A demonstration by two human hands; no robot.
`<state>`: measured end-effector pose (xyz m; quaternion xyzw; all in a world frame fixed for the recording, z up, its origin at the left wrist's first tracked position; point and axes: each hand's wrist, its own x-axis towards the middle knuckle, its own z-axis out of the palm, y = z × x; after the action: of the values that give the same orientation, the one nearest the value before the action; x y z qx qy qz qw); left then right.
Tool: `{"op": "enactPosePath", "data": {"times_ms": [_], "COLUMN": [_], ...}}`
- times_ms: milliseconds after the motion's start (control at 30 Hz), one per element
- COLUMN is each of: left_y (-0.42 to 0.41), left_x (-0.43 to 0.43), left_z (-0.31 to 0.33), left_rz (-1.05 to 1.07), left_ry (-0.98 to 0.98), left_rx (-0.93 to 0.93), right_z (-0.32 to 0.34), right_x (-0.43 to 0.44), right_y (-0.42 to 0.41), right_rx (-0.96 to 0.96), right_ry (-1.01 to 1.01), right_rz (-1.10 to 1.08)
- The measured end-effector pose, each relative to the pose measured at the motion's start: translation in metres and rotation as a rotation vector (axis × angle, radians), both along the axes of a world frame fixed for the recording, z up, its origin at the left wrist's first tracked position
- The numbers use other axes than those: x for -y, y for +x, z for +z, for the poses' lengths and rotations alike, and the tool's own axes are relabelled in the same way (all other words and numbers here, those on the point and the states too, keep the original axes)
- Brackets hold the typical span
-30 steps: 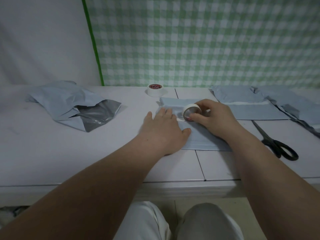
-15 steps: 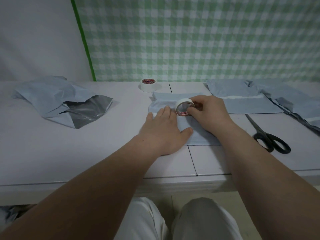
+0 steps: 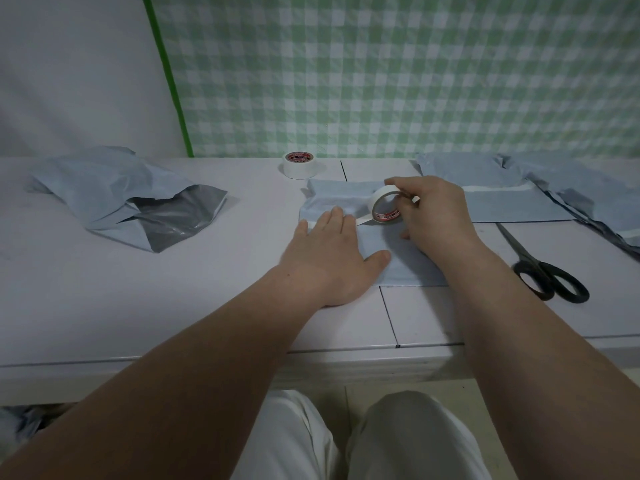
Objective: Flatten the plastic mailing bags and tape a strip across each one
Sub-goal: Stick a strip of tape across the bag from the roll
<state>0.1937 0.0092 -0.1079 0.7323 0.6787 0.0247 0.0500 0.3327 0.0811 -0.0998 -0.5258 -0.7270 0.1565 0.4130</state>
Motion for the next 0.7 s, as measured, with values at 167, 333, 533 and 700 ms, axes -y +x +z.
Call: {"op": "enactPosePath", "data": {"times_ms": [167,333,533,700], "left_y": [0.0004,0.0001,0.0006,0.0007], "left_x": [-0.0005,0.0002,0.0022,0.0025], "left_z": [-0.0009,-0.0009,0.0004,0.002], "left_rz": [0.001,0.004,0.007,-0.006], "left_ry": [-0.001,-0.001,-0.021,-0.036], "left_rx": [-0.001,0.011,0.02,0.012], "right_z": [0.0016,0.0021,0.0048,0.0075], "right_x": [0.0012,0.0005,0.0045,0.0088], "right_y": [0.0002,0.0019,0.0015,-0.0017], "right_rx": [0.037,0.135,0.324,0.376], "right_ry": [0.028,0.053,0.07,0.065], "right_rz": [-0.007,-0.004,0.002,-0.009]}}
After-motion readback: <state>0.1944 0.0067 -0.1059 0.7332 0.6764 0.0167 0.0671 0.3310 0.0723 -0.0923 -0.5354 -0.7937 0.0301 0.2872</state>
